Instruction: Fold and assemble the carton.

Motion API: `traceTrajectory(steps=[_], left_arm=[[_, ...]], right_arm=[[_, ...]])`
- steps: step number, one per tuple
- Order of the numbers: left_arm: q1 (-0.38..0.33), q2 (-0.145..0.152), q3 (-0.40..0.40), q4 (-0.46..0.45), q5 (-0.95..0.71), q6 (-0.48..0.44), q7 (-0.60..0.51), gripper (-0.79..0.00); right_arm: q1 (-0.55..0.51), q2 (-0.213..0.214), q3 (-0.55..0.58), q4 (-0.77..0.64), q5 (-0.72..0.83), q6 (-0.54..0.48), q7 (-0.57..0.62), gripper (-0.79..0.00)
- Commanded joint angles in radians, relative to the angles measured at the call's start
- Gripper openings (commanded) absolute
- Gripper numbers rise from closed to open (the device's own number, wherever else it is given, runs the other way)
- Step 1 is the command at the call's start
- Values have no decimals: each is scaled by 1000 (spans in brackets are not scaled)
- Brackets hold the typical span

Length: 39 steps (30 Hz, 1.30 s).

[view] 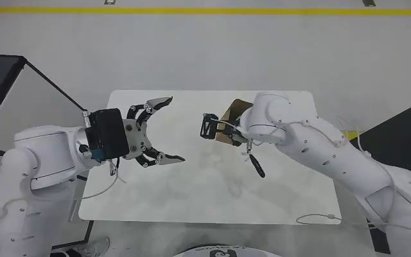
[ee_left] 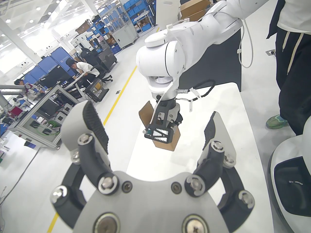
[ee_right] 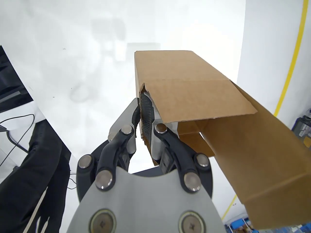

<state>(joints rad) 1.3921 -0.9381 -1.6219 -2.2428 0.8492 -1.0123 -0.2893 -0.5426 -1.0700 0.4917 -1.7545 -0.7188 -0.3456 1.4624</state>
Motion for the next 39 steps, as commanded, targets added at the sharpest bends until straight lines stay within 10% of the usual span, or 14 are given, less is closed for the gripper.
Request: traceTrajectory(steps=[1,39], left_arm=[[0,0,0,0,0,0,0,0],[0,0,0,0,0,0,0,0]], right_arm=[[1,0,0,1,0,0,0,-785],[-6,-9,-106,17,-97,-35,-23,-785]])
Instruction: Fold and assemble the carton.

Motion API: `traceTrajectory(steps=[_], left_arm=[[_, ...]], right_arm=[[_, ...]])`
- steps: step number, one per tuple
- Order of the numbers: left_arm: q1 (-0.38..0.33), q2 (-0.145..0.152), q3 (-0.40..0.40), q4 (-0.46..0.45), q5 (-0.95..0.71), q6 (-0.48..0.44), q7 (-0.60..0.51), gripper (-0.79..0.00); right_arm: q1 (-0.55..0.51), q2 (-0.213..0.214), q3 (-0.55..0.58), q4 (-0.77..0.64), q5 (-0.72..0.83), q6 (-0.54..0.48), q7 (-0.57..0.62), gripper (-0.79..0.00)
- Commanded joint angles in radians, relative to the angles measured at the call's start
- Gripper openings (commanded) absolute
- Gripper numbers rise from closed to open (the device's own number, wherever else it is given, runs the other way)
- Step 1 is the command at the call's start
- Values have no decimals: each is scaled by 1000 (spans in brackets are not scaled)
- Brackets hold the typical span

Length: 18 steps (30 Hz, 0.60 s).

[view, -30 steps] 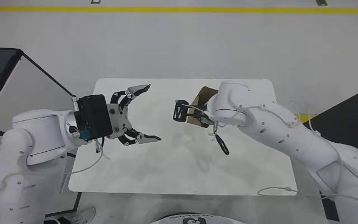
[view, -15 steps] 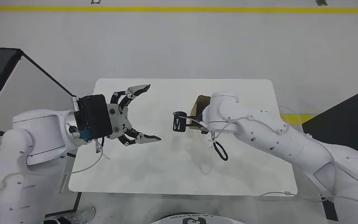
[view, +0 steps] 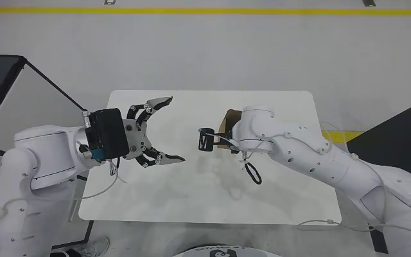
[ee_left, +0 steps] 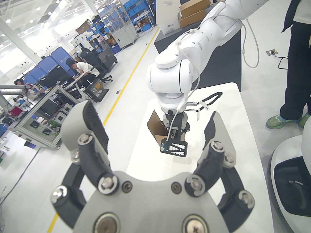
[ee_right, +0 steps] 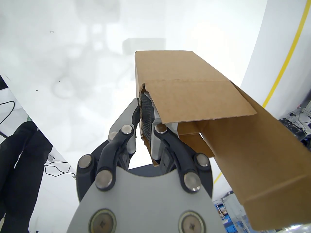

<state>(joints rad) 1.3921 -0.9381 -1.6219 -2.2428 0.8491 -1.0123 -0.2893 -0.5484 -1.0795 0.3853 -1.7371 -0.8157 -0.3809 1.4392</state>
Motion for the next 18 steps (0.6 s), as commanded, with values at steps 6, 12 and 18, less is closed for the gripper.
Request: traceTrajectory(steps=[6,12,18], left_arm=[[0,0,0,0,0,0,0,0],[0,0,0,0,0,0,0,0],[0,0,0,0,0,0,0,0]], right_arm=[[0,0,0,0,0,0,0,-785],[-17,0,-6,0,-19,-1,-25,-785],[-60,-7,-28,-1,-50,6,-42,-785]])
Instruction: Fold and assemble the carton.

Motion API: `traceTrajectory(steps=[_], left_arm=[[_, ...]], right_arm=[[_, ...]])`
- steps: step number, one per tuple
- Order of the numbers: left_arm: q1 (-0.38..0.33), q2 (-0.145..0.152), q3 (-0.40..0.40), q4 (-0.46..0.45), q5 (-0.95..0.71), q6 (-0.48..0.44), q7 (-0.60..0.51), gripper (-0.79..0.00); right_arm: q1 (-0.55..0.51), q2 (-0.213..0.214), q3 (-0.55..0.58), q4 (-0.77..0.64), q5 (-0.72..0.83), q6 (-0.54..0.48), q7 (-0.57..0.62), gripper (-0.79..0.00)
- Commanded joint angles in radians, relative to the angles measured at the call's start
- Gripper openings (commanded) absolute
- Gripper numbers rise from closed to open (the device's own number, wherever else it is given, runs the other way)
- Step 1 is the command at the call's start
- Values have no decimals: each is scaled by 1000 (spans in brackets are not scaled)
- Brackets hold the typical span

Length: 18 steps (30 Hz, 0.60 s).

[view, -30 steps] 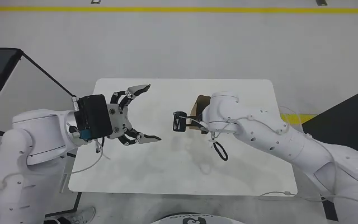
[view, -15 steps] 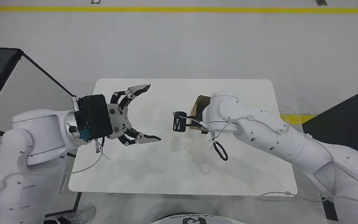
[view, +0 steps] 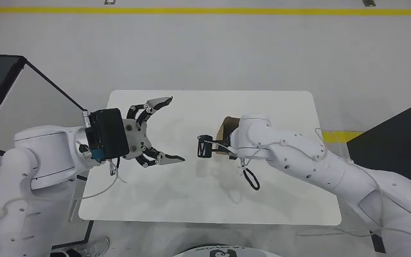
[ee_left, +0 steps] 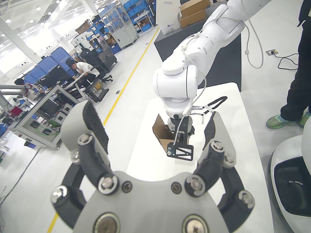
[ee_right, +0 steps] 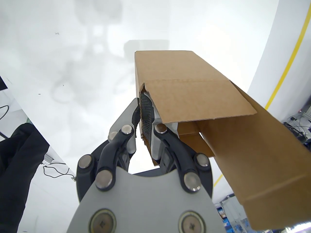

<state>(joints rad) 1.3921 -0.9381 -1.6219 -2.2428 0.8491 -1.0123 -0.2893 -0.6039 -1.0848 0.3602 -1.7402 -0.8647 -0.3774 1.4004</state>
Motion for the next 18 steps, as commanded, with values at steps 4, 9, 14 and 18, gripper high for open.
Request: traceTrajectory(steps=[4,9,14,18], left_arm=[[0,0,0,0,0,0,0,0],[0,0,0,0,0,0,0,0],[0,0,0,0,0,0,0,0],[0,0,0,0,0,0,0,0]], right_arm=[[-31,-13,-19,15,-13,24,-25,-785],[-33,-16,-19,10,-18,33,-30,-785],[-47,-19,-27,25,-66,29,-42,-785],[-41,-29,-35,29,-113,19,-21,-785]])
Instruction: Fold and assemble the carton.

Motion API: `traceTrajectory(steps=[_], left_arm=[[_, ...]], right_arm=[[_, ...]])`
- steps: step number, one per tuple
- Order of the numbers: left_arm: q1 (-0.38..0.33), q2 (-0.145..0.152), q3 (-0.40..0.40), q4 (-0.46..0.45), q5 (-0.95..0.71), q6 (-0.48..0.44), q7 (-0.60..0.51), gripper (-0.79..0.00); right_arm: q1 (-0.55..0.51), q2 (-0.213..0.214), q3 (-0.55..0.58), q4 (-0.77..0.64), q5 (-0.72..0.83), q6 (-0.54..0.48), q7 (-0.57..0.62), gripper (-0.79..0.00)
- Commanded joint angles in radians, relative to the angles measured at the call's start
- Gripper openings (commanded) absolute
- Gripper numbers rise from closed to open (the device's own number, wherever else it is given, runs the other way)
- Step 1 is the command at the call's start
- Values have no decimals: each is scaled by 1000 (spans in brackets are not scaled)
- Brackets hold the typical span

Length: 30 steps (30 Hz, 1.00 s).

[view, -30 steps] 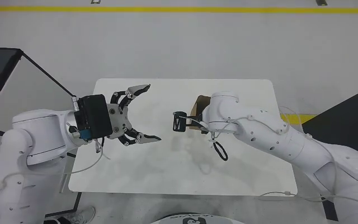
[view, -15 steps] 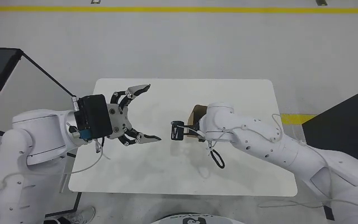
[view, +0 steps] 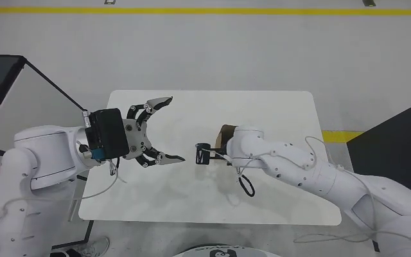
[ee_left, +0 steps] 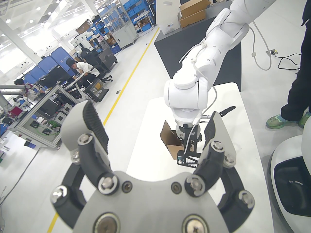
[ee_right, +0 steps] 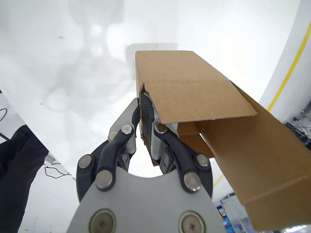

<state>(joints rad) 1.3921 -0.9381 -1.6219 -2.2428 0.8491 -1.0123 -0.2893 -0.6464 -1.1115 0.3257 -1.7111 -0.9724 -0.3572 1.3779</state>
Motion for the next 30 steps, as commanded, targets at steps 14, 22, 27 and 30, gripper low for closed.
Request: traceTrajectory(steps=[14,22,27,30], left_arm=[[0,0,0,0,0,0,0,0],[0,0,0,0,0,0,0,0],[0,0,0,0,0,0,0,0],[0,0,0,0,0,0,0,0]], right_arm=[[37,-70,-34,99,-76,-68,-2,-785],[37,-107,-42,168,-66,-86,-32,-785],[33,-123,-41,198,-65,-86,-37,-785],[29,-131,-38,212,-64,-85,-42,-785]])
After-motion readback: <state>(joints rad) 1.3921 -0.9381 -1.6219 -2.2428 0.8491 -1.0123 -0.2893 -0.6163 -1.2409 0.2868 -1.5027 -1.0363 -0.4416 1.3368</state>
